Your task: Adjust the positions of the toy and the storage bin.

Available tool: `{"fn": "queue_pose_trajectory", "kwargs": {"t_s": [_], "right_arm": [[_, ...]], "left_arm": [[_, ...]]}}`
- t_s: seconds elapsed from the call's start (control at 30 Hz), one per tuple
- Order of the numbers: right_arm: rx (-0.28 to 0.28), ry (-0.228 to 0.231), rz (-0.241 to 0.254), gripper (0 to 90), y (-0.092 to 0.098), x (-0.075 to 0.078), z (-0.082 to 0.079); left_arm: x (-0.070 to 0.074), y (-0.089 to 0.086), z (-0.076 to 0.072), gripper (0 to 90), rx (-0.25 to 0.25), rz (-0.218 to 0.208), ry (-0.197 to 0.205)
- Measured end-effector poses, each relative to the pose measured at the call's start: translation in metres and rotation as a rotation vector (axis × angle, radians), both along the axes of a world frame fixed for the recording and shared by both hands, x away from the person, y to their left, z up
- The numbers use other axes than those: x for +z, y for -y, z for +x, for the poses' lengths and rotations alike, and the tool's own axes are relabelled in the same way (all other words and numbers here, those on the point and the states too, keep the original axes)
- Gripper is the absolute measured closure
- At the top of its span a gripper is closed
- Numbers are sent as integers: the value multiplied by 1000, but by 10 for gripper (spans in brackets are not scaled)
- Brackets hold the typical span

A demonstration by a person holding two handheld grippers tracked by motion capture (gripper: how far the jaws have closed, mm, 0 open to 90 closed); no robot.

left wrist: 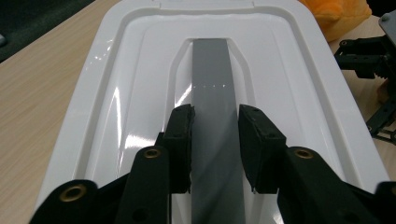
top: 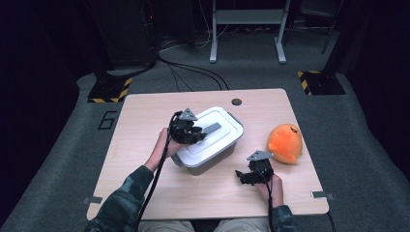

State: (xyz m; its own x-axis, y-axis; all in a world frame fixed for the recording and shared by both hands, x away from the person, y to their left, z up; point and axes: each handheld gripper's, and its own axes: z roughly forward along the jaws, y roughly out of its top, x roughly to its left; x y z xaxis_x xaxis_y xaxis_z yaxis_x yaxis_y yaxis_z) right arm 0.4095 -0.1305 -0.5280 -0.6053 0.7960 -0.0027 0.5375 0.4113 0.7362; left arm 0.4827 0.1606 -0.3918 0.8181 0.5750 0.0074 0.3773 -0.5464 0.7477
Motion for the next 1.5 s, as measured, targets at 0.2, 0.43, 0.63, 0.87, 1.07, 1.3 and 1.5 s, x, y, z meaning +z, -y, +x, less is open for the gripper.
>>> {"fn": "queue_pose_trajectory", "kwargs": {"t_s": [0.2, 0.43, 0.63, 0.87, 1.07, 1.3, 1.5], "right_arm": [[-2, -1, 1, 144, 0, 0, 0], [-2, -1, 1, 144, 0, 0, 0], [-1, -2, 0, 145, 0, 0, 0], [-1, -4, 2, 145, 0, 0, 0], [-1, -4, 2, 145, 0, 0, 0], [-2, -1, 5, 145, 0, 0, 1], [-5, -1, 6, 146, 0, 0, 0]], "left_arm": [[2, 14, 8, 482, 14, 24, 14], [2, 20, 9, 615, 13, 26, -1], [4, 22, 8, 662, 21, 44, 11], [6, 23, 8, 665, 19, 59, 8], [10, 22, 5, 666, 13, 50, 9], [16, 19, 0, 666, 8, 38, 24], [23, 13, -1, 666, 18, 28, 37]]}}
